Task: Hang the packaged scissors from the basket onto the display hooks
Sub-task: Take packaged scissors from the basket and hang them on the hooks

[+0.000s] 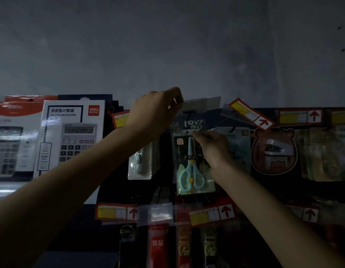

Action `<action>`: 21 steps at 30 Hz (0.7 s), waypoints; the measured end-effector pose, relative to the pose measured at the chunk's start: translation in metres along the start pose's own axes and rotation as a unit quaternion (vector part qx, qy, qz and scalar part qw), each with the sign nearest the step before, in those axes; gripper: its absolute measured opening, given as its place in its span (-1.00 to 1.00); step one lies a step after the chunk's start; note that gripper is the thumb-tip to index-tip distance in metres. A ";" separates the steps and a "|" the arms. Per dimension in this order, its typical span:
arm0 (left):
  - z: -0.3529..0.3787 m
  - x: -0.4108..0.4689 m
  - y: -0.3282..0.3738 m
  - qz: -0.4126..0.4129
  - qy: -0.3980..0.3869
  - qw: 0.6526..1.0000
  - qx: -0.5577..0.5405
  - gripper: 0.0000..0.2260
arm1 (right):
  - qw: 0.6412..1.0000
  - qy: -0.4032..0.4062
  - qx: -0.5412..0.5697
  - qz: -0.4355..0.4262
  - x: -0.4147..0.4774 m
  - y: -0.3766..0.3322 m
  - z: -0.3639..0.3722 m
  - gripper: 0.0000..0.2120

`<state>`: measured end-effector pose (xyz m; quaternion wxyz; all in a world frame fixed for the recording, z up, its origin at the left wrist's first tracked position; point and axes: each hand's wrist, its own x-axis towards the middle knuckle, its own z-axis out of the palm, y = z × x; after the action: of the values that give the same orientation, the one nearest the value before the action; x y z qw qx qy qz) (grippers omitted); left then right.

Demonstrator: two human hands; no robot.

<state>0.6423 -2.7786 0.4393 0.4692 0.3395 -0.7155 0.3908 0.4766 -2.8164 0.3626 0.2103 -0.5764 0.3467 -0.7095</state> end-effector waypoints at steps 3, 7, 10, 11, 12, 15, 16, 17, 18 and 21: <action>-0.004 -0.009 0.007 0.025 0.007 0.999 0.019 -0.88 | 1.000 0.004 -0.009 0.005 0.004 0.004 0.000 -0.74; -0.005 -0.027 0.014 0.043 0.010 0.999 0.027 -0.85 | 1.000 0.002 -0.013 0.025 0.005 0.004 -0.001 -0.78; -0.003 -0.055 0.020 0.014 0.011 1.000 -0.002 -0.77 | 0.999 -0.013 -0.020 0.033 0.000 0.004 -0.005 -0.84; -0.003 -0.068 0.024 -0.018 0.014 0.999 -0.029 -0.74 | 0.999 -0.017 -0.013 0.044 -0.001 0.005 -0.005 -0.82; -0.003 -0.082 0.029 -0.061 0.010 0.996 -0.060 -0.72 | 0.998 -0.015 0.000 0.055 -0.003 0.006 -0.005 -0.80; 0.004 -0.121 0.043 -0.212 -0.067 0.958 -0.178 -0.71 | 0.997 -0.012 0.021 0.068 -0.007 0.005 -0.004 -0.79; 0.009 -0.130 0.045 -0.254 -0.100 0.937 -0.220 -0.71 | 0.997 -0.013 0.024 0.069 -0.008 0.005 -0.003 -0.80; 0.014 -0.135 0.046 -0.287 -0.131 0.913 -0.259 -0.69 | 0.997 -0.015 0.026 0.070 -0.010 0.004 -0.003 -0.81; 0.019 -0.139 0.046 -0.313 -0.161 0.886 -0.302 -0.66 | 0.997 -0.017 0.029 0.072 -0.011 0.003 -0.003 -0.80; 0.027 -0.141 0.048 -0.385 -0.193 0.803 -0.412 -0.73 | 0.996 -0.020 0.034 0.083 -0.016 0.001 -0.006 -0.76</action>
<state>0.6364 -2.7633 0.2889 0.5293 0.4299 -0.6953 -0.2271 0.4746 -2.8042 0.3510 0.2942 -0.5524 0.3648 -0.6894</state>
